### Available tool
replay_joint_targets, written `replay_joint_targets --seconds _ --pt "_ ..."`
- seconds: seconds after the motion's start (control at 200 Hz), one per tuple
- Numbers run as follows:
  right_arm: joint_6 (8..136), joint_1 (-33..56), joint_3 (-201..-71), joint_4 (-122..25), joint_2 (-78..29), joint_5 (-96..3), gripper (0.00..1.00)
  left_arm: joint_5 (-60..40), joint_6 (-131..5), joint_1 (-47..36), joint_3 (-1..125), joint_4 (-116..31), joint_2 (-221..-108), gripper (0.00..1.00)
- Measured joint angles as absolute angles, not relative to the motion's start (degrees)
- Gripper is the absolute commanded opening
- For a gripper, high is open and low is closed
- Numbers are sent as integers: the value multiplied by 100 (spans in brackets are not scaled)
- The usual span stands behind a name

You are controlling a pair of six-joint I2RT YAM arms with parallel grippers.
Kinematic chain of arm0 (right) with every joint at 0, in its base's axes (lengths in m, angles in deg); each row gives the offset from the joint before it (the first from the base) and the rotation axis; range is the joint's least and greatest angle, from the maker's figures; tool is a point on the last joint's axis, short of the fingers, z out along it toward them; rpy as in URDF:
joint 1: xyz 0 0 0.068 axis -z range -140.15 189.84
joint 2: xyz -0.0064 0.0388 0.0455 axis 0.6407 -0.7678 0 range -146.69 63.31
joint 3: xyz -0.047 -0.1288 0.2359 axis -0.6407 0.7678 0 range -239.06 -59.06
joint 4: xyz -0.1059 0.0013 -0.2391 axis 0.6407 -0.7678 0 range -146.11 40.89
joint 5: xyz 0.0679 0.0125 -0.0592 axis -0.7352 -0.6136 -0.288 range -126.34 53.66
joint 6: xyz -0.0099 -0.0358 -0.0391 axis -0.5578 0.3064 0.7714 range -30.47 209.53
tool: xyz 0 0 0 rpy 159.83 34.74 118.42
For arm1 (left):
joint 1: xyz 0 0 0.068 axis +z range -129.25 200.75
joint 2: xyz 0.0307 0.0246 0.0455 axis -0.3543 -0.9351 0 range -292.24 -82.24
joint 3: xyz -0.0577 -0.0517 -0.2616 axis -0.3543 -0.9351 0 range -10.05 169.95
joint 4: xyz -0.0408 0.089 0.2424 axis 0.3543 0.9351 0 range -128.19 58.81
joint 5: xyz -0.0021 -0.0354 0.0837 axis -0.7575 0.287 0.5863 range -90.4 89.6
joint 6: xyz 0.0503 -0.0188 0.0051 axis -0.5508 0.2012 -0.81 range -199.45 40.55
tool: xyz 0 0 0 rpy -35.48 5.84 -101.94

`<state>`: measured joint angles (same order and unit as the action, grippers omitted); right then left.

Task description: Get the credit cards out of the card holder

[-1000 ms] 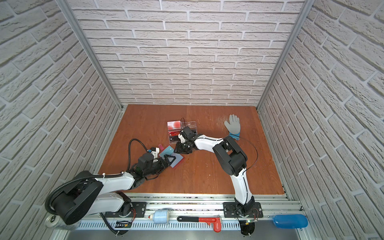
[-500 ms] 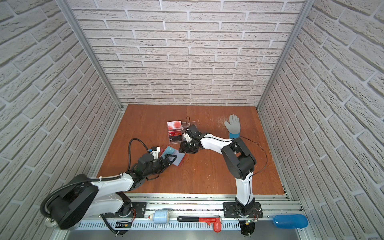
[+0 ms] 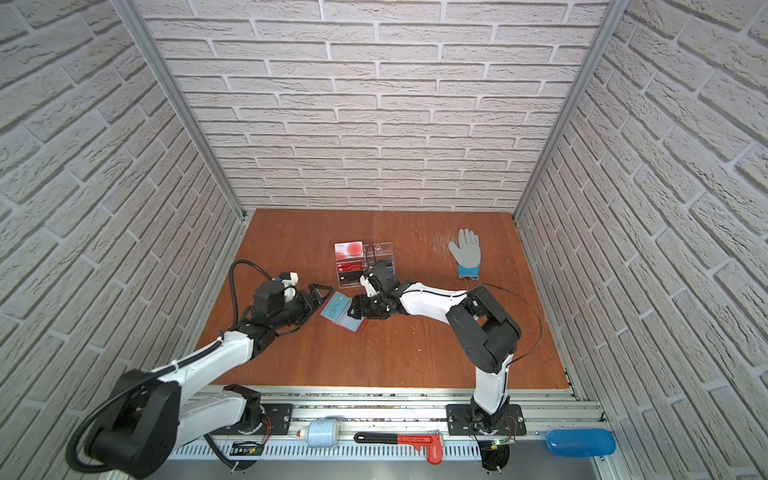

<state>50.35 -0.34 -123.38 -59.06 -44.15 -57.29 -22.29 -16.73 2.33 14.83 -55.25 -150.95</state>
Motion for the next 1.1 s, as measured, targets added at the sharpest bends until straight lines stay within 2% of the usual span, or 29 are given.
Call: replay_joint_targets --seconds 0.145,0.34,0.745,1.1 --pt "4961 -99 -12372 -5696 -4603 -5773 68 -2417 -1691 238 1695 -5693 -15632 98" --pt "5103 -25 -12394 -5740 -4627 -5858 68 -2529 -1728 238 1700 -5756 -15704 98" --pt "5984 740 -13013 -6682 -4857 -5690 69 -2649 -1686 238 1518 -6012 -15766 98" --pt "6124 641 -13030 -7196 -4566 -5522 70 -2625 -1334 8 1518 -6711 -16093 98"
